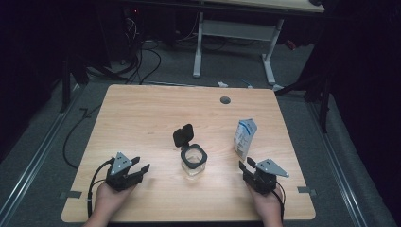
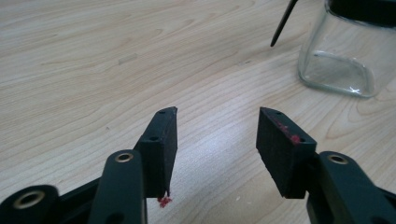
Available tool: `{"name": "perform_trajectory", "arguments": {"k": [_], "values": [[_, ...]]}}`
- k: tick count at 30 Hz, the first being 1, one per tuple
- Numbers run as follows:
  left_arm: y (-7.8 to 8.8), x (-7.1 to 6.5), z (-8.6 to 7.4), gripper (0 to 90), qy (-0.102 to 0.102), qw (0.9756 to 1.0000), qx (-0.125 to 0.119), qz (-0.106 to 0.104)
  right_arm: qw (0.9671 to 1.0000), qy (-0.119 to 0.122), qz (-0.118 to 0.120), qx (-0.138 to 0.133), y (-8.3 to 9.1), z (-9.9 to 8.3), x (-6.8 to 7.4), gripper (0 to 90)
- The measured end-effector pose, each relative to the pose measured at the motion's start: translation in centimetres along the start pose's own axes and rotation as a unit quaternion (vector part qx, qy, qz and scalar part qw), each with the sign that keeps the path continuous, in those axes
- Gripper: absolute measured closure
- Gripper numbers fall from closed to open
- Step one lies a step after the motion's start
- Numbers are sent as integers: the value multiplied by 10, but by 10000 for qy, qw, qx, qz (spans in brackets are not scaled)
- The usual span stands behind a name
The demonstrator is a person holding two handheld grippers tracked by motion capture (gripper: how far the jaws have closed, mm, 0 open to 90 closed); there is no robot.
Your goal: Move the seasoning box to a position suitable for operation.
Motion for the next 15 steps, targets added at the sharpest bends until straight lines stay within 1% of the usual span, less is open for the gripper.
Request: {"name": "perform_trajectory", "arguments": {"k": [1,2,4,5,6,7,8,9,10,11,14,15], "values": [[2,0,0,477,25,10000,-13,-25,10000,3,-73,44,0,1,0,582],[4,0,0,476,-41,10000,-22,-47,9999,-36,-109,31,0,3,-1,575],[8,0,-4,463,-268,9996,-78,-34,9998,-117,-130,10,2,6,-3,557],[10,2,-5,458,-322,9994,-74,-24,9997,-157,-164,12,2,8,-3,544],[13,4,-5,450,-232,9997,-31,-49,9996,-192,-199,6,1,10,-4,535],[14,6,-2,449,-67,9999,-39,-71,9995,-215,-211,-5,0,12,-5,525],[16,8,2,449,83,9999,-100,-81,9995,-224,-235,-12,-2,14,-5,520],[17,8,6,449,189,9996,-151,-107,9994,-260,-245,0,-4,16,-6,520],[17,8,8,450,225,9995,-218,-106,9992,-351,-195,12,-7,19,-8,520],[17,8,8,450,176,9996,-203,-100,9989,-431,-182,38,-8,22,-8,520],[15,5,3,442,96,9998,-146,-105,9985,-476,-256,-55,-9,30,-11,517],[16,3,1,437,9,9999,-134,-108,9985,-439,-313,-66,-10,32,-13,514]]}}
Point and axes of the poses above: each handheld gripper's, and its own axes: y roughly backward along the jaws, z roughly out of its top, x roughly to its left, the point moved 2 cm from there along -y, roughly forward along the jaws, and after that the axes turned 2 degrees about -x, right-handed, at the moved point
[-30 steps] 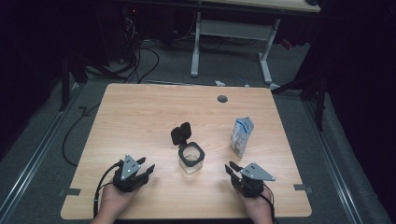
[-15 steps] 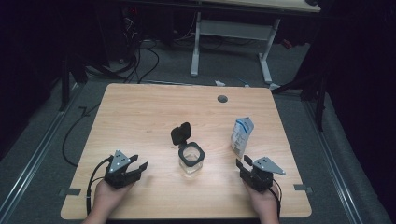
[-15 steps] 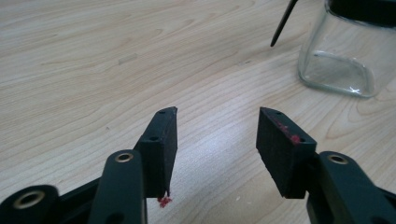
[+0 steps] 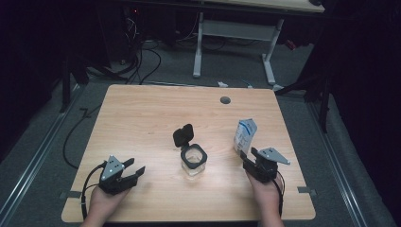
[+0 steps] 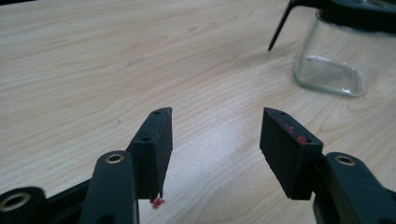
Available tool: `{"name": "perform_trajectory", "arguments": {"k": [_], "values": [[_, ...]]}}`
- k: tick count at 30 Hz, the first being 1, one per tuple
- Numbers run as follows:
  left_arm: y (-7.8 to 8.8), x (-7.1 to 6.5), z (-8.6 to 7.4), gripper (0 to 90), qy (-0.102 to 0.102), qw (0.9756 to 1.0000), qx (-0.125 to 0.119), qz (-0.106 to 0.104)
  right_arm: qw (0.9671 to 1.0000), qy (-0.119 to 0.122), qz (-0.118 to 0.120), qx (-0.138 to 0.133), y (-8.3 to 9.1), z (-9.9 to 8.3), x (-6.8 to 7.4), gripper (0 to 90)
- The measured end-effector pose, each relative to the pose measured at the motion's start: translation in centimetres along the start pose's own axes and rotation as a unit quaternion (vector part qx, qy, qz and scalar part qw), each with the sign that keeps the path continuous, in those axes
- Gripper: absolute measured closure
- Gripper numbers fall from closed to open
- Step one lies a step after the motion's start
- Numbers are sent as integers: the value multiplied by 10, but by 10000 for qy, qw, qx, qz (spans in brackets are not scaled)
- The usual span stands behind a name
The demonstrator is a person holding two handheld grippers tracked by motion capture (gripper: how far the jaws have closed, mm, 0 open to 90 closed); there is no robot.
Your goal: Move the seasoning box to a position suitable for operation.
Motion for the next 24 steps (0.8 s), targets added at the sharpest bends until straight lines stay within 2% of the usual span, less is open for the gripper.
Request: {"name": "perform_trajectory", "arguments": {"k": [4,6,11,13,17,20,22,24], "values": [[5,-10,-4,424,-237,9997,-55,-33,9999,-5,101,-17,-4,6,-8,531],[9,-12,-5,425,-208,9998,-56,-40,9996,-16,265,-48,-7,7,-10,536],[14,-10,-3,429,-139,9997,-184,74,9995,63,296,-116,-16,12,-10,556],[15,-9,-2,431,-187,9995,-219,103,9995,182,237,-89,-20,12,-10,618],[14,-7,-4,433,-176,9996,-205,129,9993,150,312,-163,-21,8,-13,729],[14,-7,-5,435,-173,9996,-196,137,9988,299,304,-249,-20,8,-12,856],[14,-8,-6,436,-166,9996,-185,111,9984,357,366,-230,-20,8,-10,891],[15,-8,-6,436,-212,9996,-164,101,9983,381,379,-235,-20,8,-8,888]]}}
Point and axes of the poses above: each handheld gripper's, and its own axes: y roughly backward along the jaws, z roughly out of its top, x roughly to its left, the point moved 2 cm from there along -y, roughly forward along the jaws, and after that the axes turned 2 degrees about -x, right-handed, at the moved point
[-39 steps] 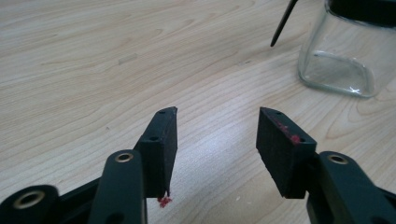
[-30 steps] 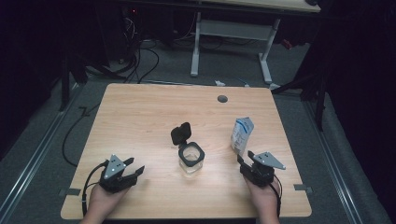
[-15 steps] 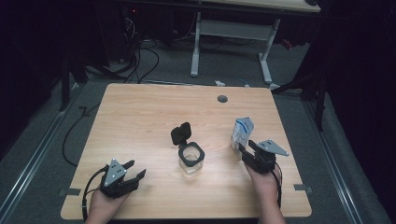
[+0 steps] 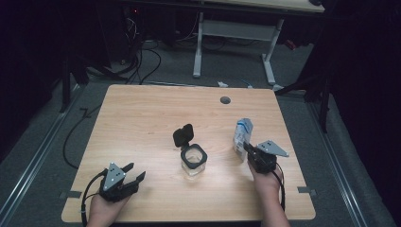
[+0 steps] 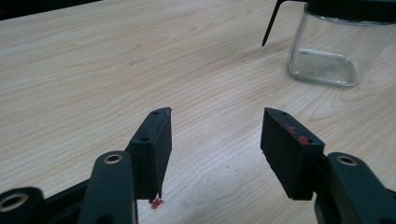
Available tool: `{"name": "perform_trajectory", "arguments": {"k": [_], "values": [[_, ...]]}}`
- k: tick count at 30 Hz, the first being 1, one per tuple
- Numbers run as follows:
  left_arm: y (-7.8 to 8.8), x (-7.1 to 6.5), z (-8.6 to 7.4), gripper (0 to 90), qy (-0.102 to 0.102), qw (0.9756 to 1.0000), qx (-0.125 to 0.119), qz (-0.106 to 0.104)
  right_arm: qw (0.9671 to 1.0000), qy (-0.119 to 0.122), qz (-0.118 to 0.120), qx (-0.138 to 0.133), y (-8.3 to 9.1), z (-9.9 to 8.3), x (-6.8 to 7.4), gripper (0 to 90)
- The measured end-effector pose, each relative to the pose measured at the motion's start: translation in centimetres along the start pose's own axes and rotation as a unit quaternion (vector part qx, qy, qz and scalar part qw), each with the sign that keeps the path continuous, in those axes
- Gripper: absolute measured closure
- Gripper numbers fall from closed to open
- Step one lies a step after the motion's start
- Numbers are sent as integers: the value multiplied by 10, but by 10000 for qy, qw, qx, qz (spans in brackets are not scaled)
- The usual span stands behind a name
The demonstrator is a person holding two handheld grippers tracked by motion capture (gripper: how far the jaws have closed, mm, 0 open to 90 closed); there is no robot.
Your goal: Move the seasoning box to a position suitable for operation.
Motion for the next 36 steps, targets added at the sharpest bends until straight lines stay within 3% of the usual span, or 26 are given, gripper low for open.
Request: {"name": "perform_trajectory", "arguments": {"k": [1,3,4,11,21,36], "values": [[0,0,0,436,8,10000,-8,3,10000,34,-9,-9,0,0,1,874],[1,1,1,436,20,10000,-31,13,10000,-73,-16,11,-1,-1,1,711],[1,1,1,436,31,10000,-38,15,9999,-116,-70,78,-3,-2,0,693],[0,3,0,435,85,10000,-16,43,9996,-260,-80,-15,-5,-7,-3,725],[-1,2,-3,435,32,10000,30,32,9999,-56,-82,-56,-7,-6,1,861],[0,1,-1,437,138,9999,-30,-49,9999,-97,45,66,-2,-2,-3,878]]}}
Point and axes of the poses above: each handheld gripper's, and its own axes: y roughly backward along the jaws, z roughly out of its top, x roughly to its left, the point moved 2 cm from there along -y, roughly forward along the jaws, and after that the axes turned 2 degrees about -x, right-handed, at the moved point
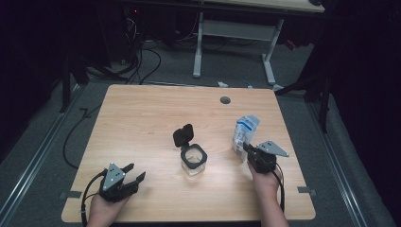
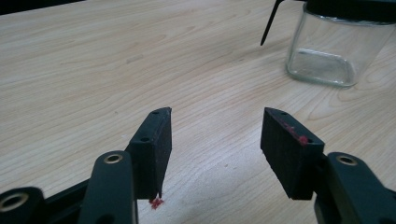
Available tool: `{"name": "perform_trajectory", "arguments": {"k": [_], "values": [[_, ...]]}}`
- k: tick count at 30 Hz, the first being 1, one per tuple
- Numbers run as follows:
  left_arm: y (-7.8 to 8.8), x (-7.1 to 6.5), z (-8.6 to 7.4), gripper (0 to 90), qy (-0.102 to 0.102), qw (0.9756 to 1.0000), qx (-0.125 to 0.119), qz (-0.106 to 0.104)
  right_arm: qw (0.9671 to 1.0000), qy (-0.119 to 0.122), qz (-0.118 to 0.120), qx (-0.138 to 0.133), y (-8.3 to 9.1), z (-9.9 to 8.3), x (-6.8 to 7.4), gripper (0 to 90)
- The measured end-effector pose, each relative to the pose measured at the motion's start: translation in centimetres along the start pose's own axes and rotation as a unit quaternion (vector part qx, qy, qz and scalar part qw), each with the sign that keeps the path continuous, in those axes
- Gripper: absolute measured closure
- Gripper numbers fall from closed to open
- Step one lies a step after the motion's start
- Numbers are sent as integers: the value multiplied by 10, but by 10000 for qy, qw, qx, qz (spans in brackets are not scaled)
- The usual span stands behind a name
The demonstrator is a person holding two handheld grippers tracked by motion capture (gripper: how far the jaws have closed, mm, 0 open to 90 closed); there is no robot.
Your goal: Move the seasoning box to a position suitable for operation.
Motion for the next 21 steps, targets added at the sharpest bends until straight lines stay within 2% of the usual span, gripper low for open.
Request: {"name": "perform_trajectory", "arguments": {"k": [5,10,17,21], "values": [[0,-1,-1,438,-17,10000,16,-28,9995,281,96,144,5,6,5,882],[-1,0,-2,438,0,10000,56,-41,9991,286,264,179,8,8,8,884],[-1,0,0,437,51,10000,22,-40,9986,185,372,340,14,10,6,886],[-1,-1,-1,436,34,10000,34,-55,9978,284,423,435,17,12,6,886]]}}
Point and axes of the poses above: each handheld gripper's, and its own axes: y roughly backward along the jaws, z roughly out of its top, x roughly to its left, the point moved 2 cm from there along -y, roughly forward along the jaws, and after that the axes turned 2 degrees about -x, right-handed, at the moved point
